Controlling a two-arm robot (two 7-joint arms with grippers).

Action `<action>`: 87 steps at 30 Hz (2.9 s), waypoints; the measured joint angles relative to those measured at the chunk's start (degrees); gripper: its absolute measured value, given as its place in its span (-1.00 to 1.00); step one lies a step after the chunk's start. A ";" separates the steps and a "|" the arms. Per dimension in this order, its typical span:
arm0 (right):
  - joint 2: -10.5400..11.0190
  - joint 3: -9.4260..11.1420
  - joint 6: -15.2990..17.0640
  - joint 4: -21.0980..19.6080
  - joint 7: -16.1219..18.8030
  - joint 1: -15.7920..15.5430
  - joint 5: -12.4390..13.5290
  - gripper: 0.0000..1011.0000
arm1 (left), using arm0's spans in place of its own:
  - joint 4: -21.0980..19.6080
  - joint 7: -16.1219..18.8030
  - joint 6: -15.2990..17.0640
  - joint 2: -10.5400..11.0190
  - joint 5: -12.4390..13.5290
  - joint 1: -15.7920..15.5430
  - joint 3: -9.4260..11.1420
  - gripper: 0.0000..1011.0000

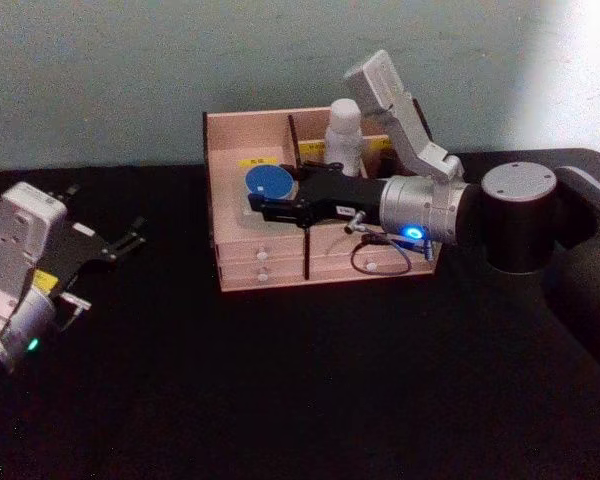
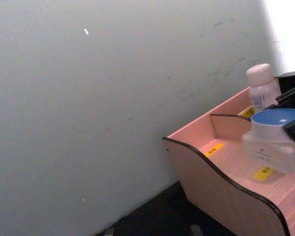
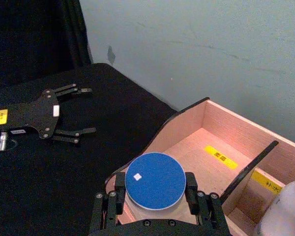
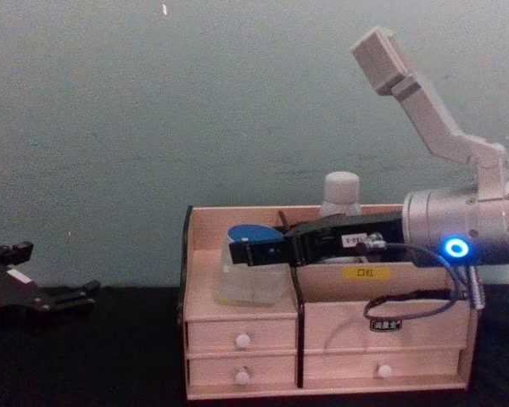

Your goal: Pick up the facial cleanser and watermelon frost from the table and place them into the tiered storage box.

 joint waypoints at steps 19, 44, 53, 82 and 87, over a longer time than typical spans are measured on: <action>-3.21 -0.24 -0.11 5.32 0.04 2.47 -1.82 0.43 | 0.00 0.00 0.00 0.00 0.00 0.00 0.00 0.98; -4.92 1.20 0.08 7.44 -0.78 2.86 -2.85 0.43 | 0.00 0.00 0.00 0.00 0.00 0.00 0.00 0.98; -4.89 1.14 0.10 7.44 -0.78 2.82 -2.85 0.44 | 0.00 0.00 0.00 0.00 0.00 0.00 0.00 0.98; -4.82 1.05 0.18 7.34 -0.75 2.79 -2.80 0.98 | 0.00 0.00 0.00 0.00 0.00 0.00 0.00 0.98; -4.82 1.05 0.16 7.34 -0.75 2.79 -2.80 0.98 | 0.00 0.00 0.00 0.00 0.00 0.00 0.00 0.98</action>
